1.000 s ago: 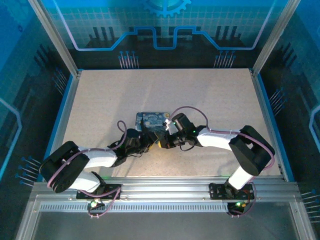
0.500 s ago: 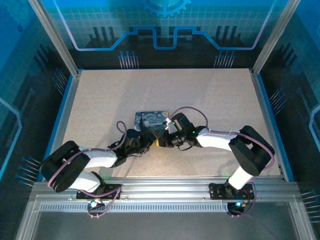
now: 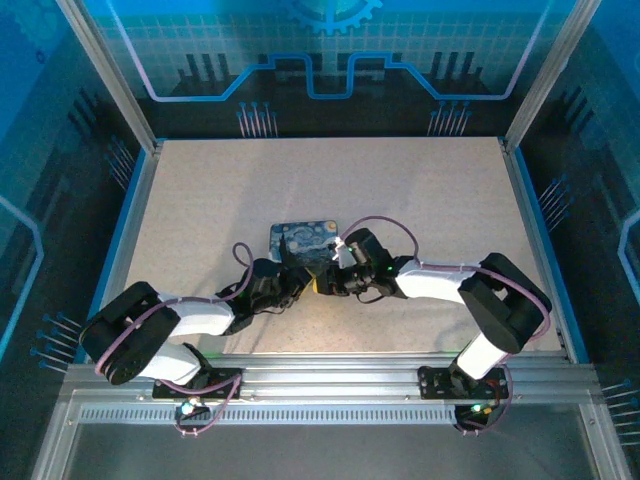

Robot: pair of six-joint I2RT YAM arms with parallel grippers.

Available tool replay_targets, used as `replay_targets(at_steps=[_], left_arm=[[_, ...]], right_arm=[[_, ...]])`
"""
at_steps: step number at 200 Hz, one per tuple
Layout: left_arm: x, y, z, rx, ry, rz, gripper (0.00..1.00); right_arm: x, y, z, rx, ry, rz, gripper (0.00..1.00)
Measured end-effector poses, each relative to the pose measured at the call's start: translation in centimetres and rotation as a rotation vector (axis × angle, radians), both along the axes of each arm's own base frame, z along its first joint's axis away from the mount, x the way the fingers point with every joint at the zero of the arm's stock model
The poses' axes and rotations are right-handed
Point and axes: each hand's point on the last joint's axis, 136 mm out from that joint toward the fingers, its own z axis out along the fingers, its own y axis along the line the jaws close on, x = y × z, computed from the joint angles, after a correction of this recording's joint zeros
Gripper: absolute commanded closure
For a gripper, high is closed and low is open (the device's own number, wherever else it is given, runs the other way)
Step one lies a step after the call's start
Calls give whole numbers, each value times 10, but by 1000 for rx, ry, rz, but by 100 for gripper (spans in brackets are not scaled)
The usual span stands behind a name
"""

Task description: Unlock a padlock with a key

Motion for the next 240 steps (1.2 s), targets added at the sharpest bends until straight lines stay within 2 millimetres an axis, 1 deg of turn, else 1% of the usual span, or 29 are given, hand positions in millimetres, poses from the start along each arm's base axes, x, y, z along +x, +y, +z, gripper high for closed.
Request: replay_targets(at_steps=[28, 65, 82, 94, 107, 122, 133, 152, 176, 205, 225, 240], left_arm=[[-1, 1, -3, 6, 13, 6, 100], [-1, 2, -5, 5, 23, 10, 100], [-1, 2, -5, 5, 23, 10, 100], [-1, 2, -5, 5, 23, 10, 100], [-1, 2, -5, 5, 23, 10, 100], [-1, 2, -5, 5, 24, 10, 100], [-1, 2, -5, 5, 24, 10, 100], [-1, 2, -5, 3, 27, 12, 100], [-2, 2, -6, 3, 35, 15, 100], [0, 1, -5, -4, 58, 27, 100], [0, 0, -5, -9, 77, 37, 100], [1, -1, -4, -13, 89, 43, 100]], right_arm=[[0, -4, 10, 19, -45, 17, 72], [0, -12, 21, 9, -128, 43, 67], [1, -19, 26, -23, -188, 58, 66], [0, -25, 28, -55, -235, 73, 62], [1, -31, 31, -94, -291, 90, 56], [3, -37, 37, -148, -377, 115, 53], [3, -40, 40, -181, -437, 136, 52], [3, -42, 45, -246, -553, 181, 46], [0, -42, 45, -333, -679, 240, 42], [-8, -35, 44, -422, -866, 320, 42], [-16, -35, 32, -475, -985, 385, 42], [-20, -38, 22, -512, -1057, 426, 42]])
